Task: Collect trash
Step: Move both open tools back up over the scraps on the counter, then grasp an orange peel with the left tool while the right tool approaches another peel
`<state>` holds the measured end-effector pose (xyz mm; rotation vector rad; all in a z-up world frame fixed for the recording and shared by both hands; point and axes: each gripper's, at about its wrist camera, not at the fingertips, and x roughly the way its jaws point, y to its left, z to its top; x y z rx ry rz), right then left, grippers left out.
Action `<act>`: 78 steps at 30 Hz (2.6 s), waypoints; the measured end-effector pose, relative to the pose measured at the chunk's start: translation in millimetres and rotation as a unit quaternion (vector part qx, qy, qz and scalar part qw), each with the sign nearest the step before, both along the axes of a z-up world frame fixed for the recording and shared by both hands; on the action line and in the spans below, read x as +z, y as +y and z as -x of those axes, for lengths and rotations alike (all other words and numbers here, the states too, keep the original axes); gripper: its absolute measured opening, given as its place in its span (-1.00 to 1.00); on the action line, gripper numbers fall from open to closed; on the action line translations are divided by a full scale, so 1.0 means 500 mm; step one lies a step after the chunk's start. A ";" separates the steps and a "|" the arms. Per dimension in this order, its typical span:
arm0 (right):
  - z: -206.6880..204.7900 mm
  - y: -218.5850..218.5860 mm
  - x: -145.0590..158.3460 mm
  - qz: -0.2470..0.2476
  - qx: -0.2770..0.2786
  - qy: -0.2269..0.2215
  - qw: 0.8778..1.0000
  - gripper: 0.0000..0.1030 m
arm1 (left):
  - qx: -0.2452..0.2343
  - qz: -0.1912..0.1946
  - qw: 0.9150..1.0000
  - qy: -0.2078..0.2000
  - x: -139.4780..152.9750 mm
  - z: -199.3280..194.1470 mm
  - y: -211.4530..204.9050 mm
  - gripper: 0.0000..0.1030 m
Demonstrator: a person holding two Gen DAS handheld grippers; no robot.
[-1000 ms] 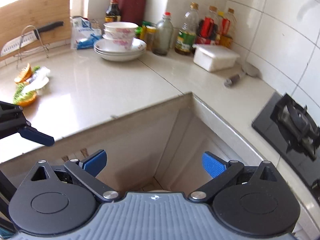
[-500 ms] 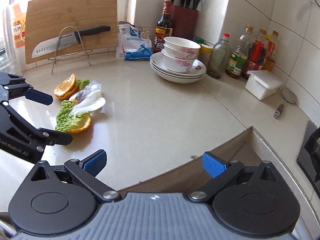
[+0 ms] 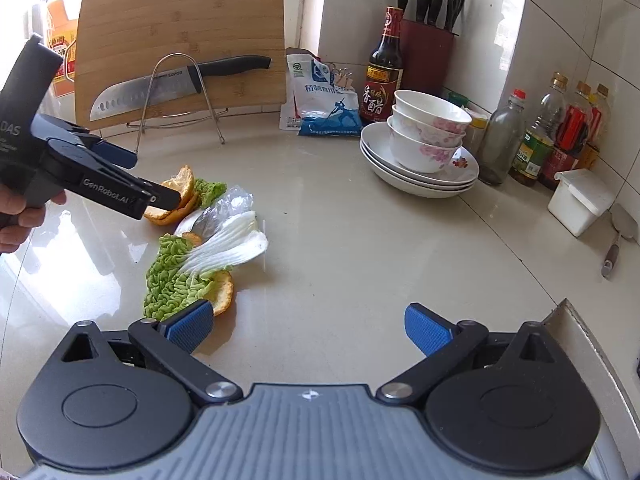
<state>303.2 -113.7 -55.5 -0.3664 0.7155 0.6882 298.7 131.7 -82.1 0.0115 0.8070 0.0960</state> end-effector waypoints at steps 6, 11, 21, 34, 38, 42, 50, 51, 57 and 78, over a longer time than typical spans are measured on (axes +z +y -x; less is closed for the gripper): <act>-0.012 0.015 -0.008 -0.009 0.018 0.013 1.000 1.00 | -0.025 0.017 0.999 0.013 -0.028 -0.026 0.019 0.70; -0.020 0.024 -0.015 -0.013 0.018 0.018 1.000 1.00 | -0.043 0.036 0.998 0.026 -0.041 -0.042 0.024 0.62; -0.023 0.026 -0.018 -0.006 0.020 0.019 1.000 1.00 | -0.055 0.049 0.997 0.027 -0.033 -0.043 0.035 0.17; -0.022 0.052 -0.035 -0.013 0.051 0.043 0.998 1.00 | -0.058 0.055 0.997 0.015 0.019 0.003 0.046 -0.01; -0.028 0.078 -0.046 -0.024 0.069 0.065 0.995 1.00 | -0.065 0.054 0.996 0.013 0.032 0.018 0.041 -0.01; -0.032 0.111 -0.056 -0.030 0.092 0.083 0.992 0.99 | -0.066 0.051 0.996 0.014 0.035 0.022 0.037 -0.01; -0.015 0.163 -0.073 -0.016 0.129 0.090 0.987 0.63 | -0.059 0.052 0.997 0.012 0.035 0.027 0.041 -0.01; -0.013 0.167 -0.078 -0.008 0.131 0.085 0.988 0.62 | -0.059 0.053 0.997 0.012 0.035 0.027 0.041 -0.01; -0.003 0.153 -0.093 0.042 0.134 0.048 0.989 0.58 | -0.060 0.053 0.997 0.012 0.035 0.028 0.041 -0.01; -0.018 0.159 -0.072 0.017 0.115 0.060 0.991 0.38 | -0.087 0.044 0.995 0.018 0.038 0.024 0.027 -0.01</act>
